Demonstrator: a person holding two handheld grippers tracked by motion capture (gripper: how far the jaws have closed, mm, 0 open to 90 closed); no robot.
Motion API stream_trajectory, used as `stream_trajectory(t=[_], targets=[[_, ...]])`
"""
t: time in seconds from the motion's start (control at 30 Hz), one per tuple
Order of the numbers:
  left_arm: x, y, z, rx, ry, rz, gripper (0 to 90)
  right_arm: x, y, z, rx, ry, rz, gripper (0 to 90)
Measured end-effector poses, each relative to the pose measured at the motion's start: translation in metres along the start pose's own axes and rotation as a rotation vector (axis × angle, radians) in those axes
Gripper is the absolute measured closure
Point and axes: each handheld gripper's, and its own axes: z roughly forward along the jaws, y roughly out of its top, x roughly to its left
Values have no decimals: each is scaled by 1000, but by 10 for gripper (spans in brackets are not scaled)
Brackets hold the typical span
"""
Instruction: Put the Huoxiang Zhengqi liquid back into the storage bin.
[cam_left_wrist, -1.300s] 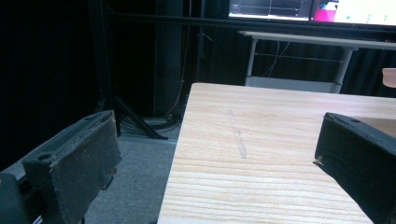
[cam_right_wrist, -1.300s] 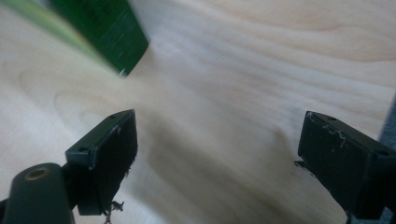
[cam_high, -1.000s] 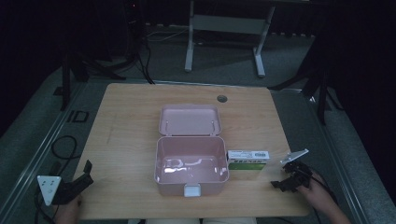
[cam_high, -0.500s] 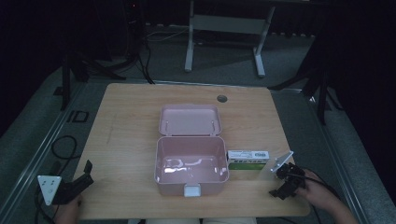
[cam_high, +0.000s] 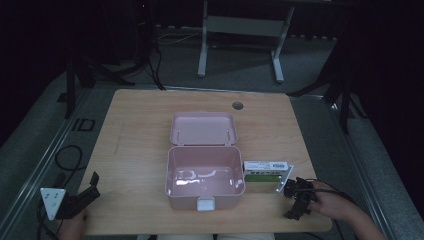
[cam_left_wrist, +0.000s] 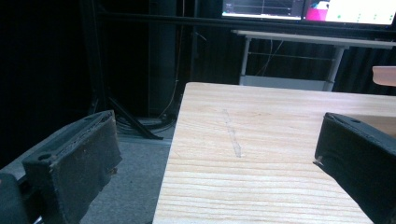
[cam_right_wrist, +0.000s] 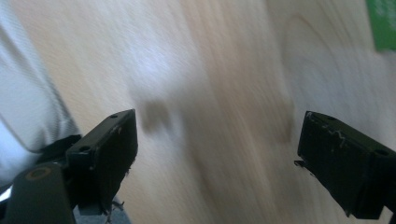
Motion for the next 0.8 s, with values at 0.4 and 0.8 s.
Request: stream_trajectory(t=[0.4,0.8], targets=[[0,0,0,4,-5,0,4,10,21,-9,28,20,-87,117],[0,0,0,4,-10,2,4,21,52,-25,37,33,-222,131]])
